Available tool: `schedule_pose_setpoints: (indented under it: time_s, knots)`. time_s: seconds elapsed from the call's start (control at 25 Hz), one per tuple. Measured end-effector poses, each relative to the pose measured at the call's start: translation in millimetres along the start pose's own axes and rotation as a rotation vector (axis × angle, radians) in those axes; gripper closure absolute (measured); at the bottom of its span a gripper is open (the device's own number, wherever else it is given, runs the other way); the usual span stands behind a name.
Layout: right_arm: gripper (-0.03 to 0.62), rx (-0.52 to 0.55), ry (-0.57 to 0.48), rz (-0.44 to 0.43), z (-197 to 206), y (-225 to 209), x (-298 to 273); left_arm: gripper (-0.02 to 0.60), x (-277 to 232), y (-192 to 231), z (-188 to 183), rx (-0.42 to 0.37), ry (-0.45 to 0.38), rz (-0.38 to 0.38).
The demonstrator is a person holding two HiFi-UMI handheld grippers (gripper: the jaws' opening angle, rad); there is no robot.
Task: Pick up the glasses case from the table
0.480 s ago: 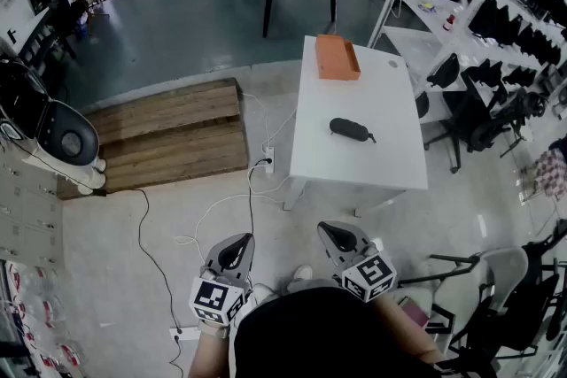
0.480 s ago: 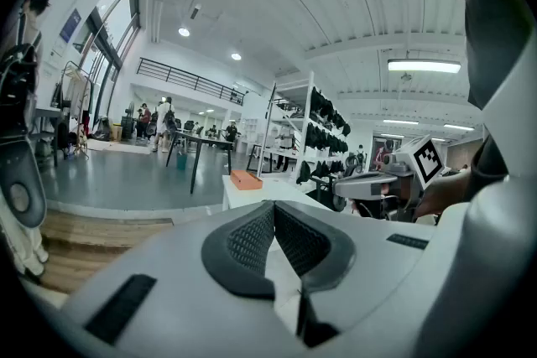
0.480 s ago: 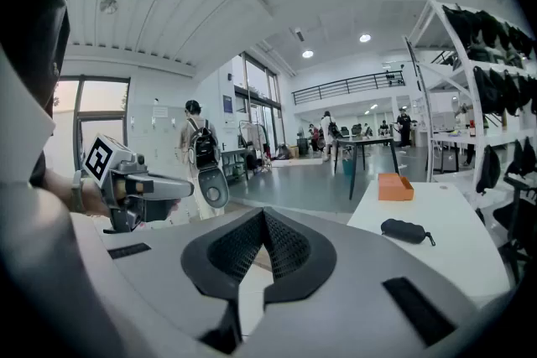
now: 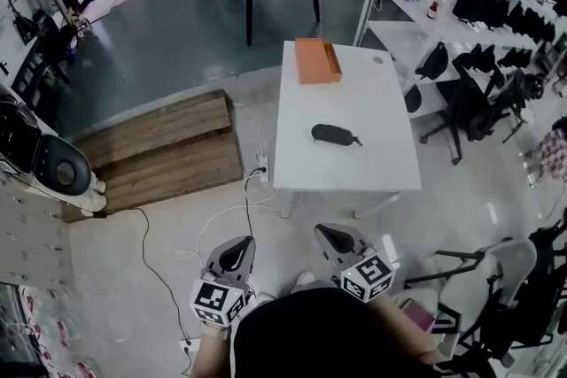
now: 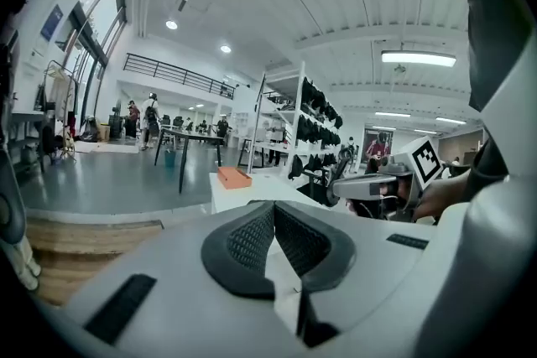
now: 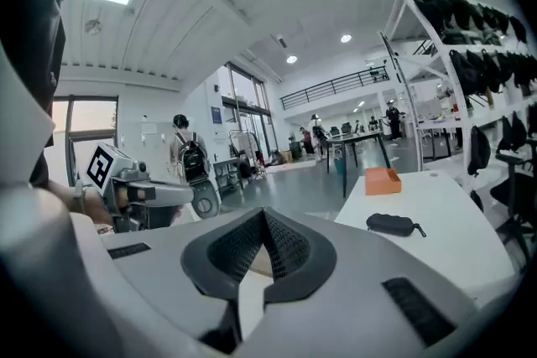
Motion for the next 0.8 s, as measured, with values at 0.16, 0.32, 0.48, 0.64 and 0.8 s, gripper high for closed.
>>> schedule_pose_setpoints:
  time_s: [0.16,0.32,0.48,0.64,0.8]
  knots:
    - [0.568,-0.032,0.0,0.008,0.1,-30.2,2.6,0.563,-25.9,-12.6,-2.6,-0.015,0.017,0.007]
    - [0.568,-0.034,-0.019,0.015,-7.8,-51.5,-1.9,0.563,-47.6,-17.7,-4.4,-0.009,0.027,0.011]
    - [0.568,-0.042,-0.027,0.026,-10.3,-64.3,-9.7,0.563,-63.6,-8.3,-5.2,-0.007,0.041,0.021]
    - [0.568,-0.071,-0.01,0.072,-10.1,-85.9,-30.0,0.563,-87.9,16.6,-6.2,0.001,0.05,0.033]
    - [0.568,-0.073,-0.003,0.108,-18.0,-106.0,-72.8,0.563,-117.5,61.8,-9.8,0.012,0.052,0.05]
Point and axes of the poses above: the fingertips, and each gripper's own axes: x backward along the fingers, y to its left, z out of its underside, the point moved 4 cm from there along x, backward along the fingers, and after that the axes turned 4 degrees about -y, right-handed, at the moved point
